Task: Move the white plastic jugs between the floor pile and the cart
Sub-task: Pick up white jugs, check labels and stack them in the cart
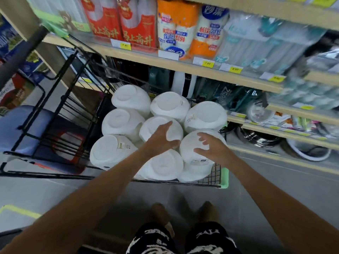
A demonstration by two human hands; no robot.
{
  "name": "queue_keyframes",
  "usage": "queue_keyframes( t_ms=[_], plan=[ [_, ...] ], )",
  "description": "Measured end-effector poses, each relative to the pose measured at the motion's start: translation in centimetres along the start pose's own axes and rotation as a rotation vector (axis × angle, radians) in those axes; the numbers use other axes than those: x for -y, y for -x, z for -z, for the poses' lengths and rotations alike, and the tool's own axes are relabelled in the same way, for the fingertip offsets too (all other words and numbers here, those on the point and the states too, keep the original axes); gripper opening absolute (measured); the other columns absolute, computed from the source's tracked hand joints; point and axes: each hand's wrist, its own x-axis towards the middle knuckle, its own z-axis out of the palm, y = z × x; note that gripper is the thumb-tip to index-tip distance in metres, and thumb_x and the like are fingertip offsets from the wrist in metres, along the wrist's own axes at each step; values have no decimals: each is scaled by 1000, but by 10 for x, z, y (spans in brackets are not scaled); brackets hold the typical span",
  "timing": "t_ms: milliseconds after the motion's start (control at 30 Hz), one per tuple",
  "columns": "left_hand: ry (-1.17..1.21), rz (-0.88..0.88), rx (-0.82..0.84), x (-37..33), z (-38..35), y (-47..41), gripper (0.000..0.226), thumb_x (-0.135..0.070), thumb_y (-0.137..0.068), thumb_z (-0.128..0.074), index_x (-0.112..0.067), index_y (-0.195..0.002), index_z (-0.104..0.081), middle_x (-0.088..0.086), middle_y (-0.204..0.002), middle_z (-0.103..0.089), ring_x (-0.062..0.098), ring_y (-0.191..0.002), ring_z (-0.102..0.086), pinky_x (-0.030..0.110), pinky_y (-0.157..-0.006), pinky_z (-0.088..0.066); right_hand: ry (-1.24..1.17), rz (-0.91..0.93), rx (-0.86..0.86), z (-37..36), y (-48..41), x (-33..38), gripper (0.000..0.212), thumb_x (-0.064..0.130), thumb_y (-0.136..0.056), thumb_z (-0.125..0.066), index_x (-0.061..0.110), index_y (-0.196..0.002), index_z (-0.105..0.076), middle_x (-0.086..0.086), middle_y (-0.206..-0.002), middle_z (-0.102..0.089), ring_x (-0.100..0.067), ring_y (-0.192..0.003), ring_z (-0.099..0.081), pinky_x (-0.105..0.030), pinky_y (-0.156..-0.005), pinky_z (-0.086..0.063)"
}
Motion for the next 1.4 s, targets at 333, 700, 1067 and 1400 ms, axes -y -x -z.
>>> queue_keyframes(
  t_ms=[333,700,1067,1400],
  plan=[
    [137,-417,-48,-267,-32,-20,73,-30,-89,-67,-21,-149,-28,-1,-152,-34,20,-136,-38,31,-108,-36,-246,110,-508,238,103,-9,38,12,-92,-64,7,-129,-55,-4,-104,-61,-5,-83,-59,-3,-67,-42],
    [178,-864,-182,-581,-146,43,43,-22,-92,-63,-13,-133,-52,1,-137,-53,9,-117,-51,14,-88,-36,-300,373,-957,502,296,-78,13,12,-95,-57,15,-108,-58,-5,-93,-69,-9,-77,-65,-25,-70,-47],
    [349,-1017,-120,-763,-277,67,35,-22,-94,-59,-15,-128,-55,-2,-122,-57,14,-117,-54,30,-91,-46,-398,497,-1117,636,390,-180,20,14,-96,-55,11,-114,-62,3,-86,-71,-11,-77,-65,-24,-69,-47],
    [418,-1036,149,-873,-420,4,34,-25,-95,-57,-20,-128,-54,-1,-123,-59,14,-114,-56,31,-86,-42,-357,360,-1254,724,422,-332,12,13,-96,-55,17,-105,-62,6,-82,-73,-7,-72,-66,-25,-71,-49]
  ],
)
